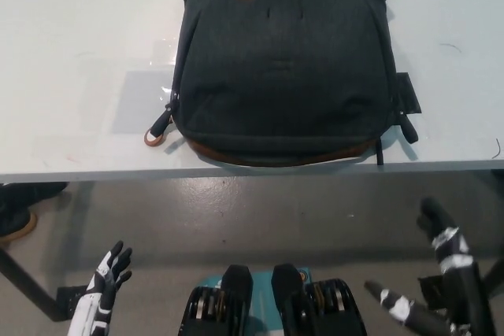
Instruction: A bag is kept in the middle of the table with its flap loosely closed and the robot uses its right hand to adjust it and opens it
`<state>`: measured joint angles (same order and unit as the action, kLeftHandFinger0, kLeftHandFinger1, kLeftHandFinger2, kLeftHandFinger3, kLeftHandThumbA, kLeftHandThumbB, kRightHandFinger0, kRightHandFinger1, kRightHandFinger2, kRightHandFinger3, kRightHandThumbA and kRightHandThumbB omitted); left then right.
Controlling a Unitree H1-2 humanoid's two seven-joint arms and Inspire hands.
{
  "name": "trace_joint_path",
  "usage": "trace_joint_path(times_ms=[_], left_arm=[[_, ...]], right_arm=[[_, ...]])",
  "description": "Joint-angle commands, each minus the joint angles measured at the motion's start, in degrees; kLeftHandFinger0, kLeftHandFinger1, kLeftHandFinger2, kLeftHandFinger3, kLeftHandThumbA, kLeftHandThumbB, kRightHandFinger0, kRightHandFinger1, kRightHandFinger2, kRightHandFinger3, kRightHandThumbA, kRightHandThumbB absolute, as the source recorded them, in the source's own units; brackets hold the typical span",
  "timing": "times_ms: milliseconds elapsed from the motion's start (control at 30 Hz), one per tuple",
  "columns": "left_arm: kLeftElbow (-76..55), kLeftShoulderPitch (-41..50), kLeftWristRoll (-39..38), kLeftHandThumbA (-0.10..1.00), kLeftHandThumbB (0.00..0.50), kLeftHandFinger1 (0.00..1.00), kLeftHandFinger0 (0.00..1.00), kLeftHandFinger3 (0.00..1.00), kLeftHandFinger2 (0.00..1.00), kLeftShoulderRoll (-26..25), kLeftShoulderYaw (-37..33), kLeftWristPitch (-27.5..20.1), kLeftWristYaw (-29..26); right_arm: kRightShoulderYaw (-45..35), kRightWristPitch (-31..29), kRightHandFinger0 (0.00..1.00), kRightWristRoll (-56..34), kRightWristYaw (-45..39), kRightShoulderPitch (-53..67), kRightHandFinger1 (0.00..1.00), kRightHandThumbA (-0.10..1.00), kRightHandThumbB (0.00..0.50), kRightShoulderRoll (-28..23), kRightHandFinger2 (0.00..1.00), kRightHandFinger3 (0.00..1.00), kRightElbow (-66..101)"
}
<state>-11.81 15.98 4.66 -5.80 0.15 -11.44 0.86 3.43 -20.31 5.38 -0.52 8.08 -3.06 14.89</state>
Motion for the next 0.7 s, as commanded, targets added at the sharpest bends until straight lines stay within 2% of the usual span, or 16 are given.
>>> trace_joint_path(times_ms=[0, 67, 133, 167, 233, 267, 333, 467, 533, 600, 667], left_arm=[[-2.5, 1.4, -0.3, 1.0, 0.057, 1.0, 1.0, 1.0, 1.0, -0.4, -0.4, -2.0, 0.7], [-2.3, 1.5, -0.5, 1.0, 0.059, 1.0, 1.0, 1.0, 1.0, -0.5, -0.4, -1.9, 0.8], [-1.7, 1.6, -0.2, 1.0, 0.06, 1.0, 1.0, 1.0, 1.0, -0.4, -0.5, -2.4, 0.8], [-1.6, 1.8, -0.3, 1.0, 0.059, 1.0, 1.0, 1.0, 1.0, -0.4, -0.5, -2.4, 0.8], [-1.4, 2.1, 0.0, 1.0, 0.055, 1.0, 1.0, 1.0, 1.0, -0.5, -0.3, -2.6, 0.7], [-1.3, 2.2, -0.1, 1.0, 0.055, 1.0, 1.0, 1.0, 1.0, -0.7, -0.2, -2.4, 0.9], [-1.1, 2.3, 0.0, 1.0, 0.057, 1.0, 1.0, 1.0, 1.0, -0.7, -0.2, -2.6, 0.9], [-0.9, 2.6, -0.3, 1.0, 0.049, 1.0, 1.0, 1.0, 1.0, -0.9, -0.3, -2.6, 1.3], [-0.7, 3.0, -0.5, 1.0, 0.046, 1.0, 1.0, 1.0, 1.0, -0.9, -0.4, -3.0, 1.5], [-0.4, 3.3, -0.7, 1.0, 0.05, 1.0, 1.0, 1.0, 1.0, -0.8, -0.5, -3.2, 1.6], [-0.4, 3.4, -0.7, 1.0, 0.052, 1.0, 1.0, 1.0, 1.0, -0.9, -0.6, -2.9, 1.8]], right_arm=[[-1.9, 3.8, 1.0, 0.7, 0.0, -6.8, 1.0, 1.0, 0.213, -1.1, 1.0, 1.0, 4.9], [-2.9, 6.7, 1.0, -0.3, -0.5, -11.7, 1.0, 1.0, 0.2, -2.4, 1.0, 1.0, 6.2], [-3.8, 9.0, 1.0, -1.3, -0.8, -15.0, 1.0, 1.0, 0.208, -3.3, 1.0, 1.0, 6.7], [-4.3, 11.4, 1.0, -1.5, -1.2, -17.8, 1.0, 1.0, 0.216, -4.2, 1.0, 1.0, 6.9], [-5.4, 15.9, 1.0, -4.5, -1.2, -23.1, 1.0, 1.0, 0.263, -5.0, 1.0, 1.0, 5.9], [-6.2, 20.3, 1.0, -7.9, -1.3, -26.2, 1.0, 1.0, 0.286, -5.3, 1.0, 1.0, 5.7], [-7.4, 24.4, 1.0, -13.2, -2.1, -30.8, 1.0, 1.0, 0.272, -6.3, 1.0, 1.0, 4.2], [-9.4, 27.7, 1.0, -18.2, -3.9, -38.8, 1.0, 1.0, 0.245, -7.8, 1.0, 1.0, -2.3], [-9.7, 28.4, 1.0, -18.4, -4.8, -42.8, 1.0, 1.0, 0.275, -8.5, 1.0, 1.0, -6.3], [-9.5, 29.5, 1.0, -18.5, -6.2, -46.5, 1.0, 1.0, 0.26, -9.5, 1.0, 1.0, -10.2], [-9.5, 30.6, 1.0, -19.1, -6.8, -48.3, 1.0, 1.0, 0.274, -9.7, 1.0, 1.0, -12.1]])
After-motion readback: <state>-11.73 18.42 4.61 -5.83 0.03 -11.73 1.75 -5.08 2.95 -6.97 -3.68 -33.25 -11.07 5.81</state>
